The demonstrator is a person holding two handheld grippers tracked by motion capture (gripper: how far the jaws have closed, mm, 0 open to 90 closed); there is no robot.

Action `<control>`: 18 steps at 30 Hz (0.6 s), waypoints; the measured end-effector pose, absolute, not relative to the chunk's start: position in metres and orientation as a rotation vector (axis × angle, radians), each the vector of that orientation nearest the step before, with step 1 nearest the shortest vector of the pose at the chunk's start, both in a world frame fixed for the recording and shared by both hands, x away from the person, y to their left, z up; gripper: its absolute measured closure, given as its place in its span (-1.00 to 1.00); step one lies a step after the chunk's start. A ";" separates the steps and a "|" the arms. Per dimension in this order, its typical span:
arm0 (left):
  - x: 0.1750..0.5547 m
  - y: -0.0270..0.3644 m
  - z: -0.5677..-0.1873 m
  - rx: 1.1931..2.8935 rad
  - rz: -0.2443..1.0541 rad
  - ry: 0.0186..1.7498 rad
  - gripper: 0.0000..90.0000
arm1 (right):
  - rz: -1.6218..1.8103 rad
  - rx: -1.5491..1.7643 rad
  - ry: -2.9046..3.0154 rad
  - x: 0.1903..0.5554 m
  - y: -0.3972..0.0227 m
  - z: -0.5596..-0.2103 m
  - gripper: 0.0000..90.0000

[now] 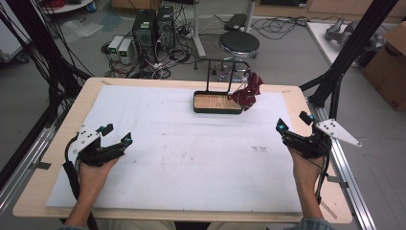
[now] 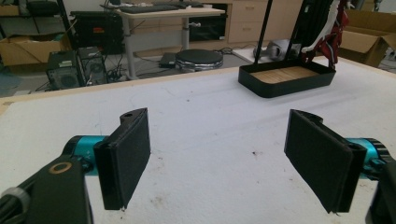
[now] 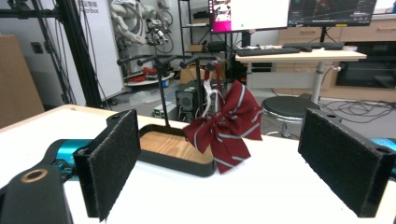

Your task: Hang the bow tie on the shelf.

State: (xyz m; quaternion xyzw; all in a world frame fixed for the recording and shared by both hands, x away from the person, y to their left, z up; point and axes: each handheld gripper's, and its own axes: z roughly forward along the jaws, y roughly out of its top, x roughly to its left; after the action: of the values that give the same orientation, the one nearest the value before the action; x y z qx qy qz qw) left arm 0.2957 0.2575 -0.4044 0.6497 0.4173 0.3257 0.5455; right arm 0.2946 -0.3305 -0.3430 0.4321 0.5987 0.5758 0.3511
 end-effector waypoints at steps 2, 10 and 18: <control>0.296 0.258 -0.405 1.540 0.771 0.992 -0.49 | 1.477 1.132 1.555 0.291 -0.332 -0.350 -0.73; 0.296 0.258 -0.405 1.538 0.774 0.999 -0.49 | 1.458 1.186 1.528 0.278 -0.337 -0.380 -0.73; 0.295 0.258 -0.406 1.544 0.772 0.996 -0.49 | 1.444 1.198 1.537 0.268 -0.333 -0.402 -0.74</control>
State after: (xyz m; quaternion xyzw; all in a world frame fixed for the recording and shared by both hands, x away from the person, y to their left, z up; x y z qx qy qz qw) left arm 0.2954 0.2578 -0.4055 0.6504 0.4197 0.3254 0.5431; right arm 0.2676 -0.3329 -0.4024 0.4627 0.5935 0.5577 0.3503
